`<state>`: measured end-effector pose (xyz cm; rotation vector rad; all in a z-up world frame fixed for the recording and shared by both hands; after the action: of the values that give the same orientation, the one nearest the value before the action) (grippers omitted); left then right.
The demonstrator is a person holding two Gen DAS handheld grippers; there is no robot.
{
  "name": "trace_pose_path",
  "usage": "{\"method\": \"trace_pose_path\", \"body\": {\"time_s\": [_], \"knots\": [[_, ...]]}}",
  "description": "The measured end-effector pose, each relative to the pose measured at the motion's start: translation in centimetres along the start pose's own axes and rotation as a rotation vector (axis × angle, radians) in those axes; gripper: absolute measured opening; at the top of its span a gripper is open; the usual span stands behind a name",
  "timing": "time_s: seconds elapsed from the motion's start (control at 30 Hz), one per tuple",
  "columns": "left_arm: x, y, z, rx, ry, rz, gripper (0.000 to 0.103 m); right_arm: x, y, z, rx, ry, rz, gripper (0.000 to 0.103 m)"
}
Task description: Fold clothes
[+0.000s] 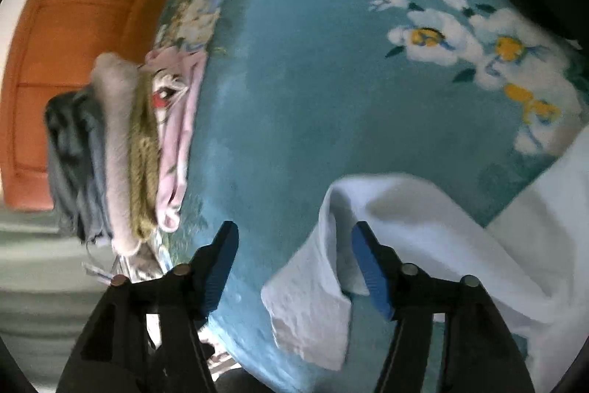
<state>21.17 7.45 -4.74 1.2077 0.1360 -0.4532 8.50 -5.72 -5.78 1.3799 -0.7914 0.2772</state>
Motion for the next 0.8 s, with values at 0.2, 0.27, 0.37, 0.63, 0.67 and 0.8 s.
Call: {"method": "trace_pose_path", "body": {"time_s": [0.2,0.27,0.37,0.63,0.67,0.8], "knots": [[-3.6,-3.8,-0.5,0.123,-0.409,0.058,0.067,-2.0,6.1,-1.9,-0.114,0.048,0.005,0.065],[-4.1,-4.9,-0.7,0.153,-0.445,0.051,0.065,-4.7,8.1,-2.6,-0.158,0.021,-0.055,0.065],[-5.8,-6.3,-1.1,0.225,-0.456,-0.003,0.065,-9.5,10.7,-3.7,-0.230,-0.093,-0.120,0.065],[-6.5,-9.4,-3.5,0.391,-0.556,0.085,0.067,-14.7,15.6,-7.9,-0.289,-0.246,-0.069,0.065],[-6.5,-9.5,-3.6,0.392,-0.556,0.091,0.067,-15.1,15.8,-8.5,-0.275,-0.260,-0.060,0.065],[-6.6,-9.8,-3.9,0.399,-0.601,0.150,0.066,-16.4,17.3,-10.5,-0.280,-0.257,-0.095,0.065]]}}
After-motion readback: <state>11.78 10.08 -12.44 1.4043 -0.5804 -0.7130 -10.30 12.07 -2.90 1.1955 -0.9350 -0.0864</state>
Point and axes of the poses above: each gripper's, at about its wrist camera, not at the fingertips, and y roughly against the way its jaws point, x to its left, z to its top, the point moved 10 cm from there along -y, roughly the way its jaws point, and after that the axes turned 3 degrees about -y, right-handed, at the moved point
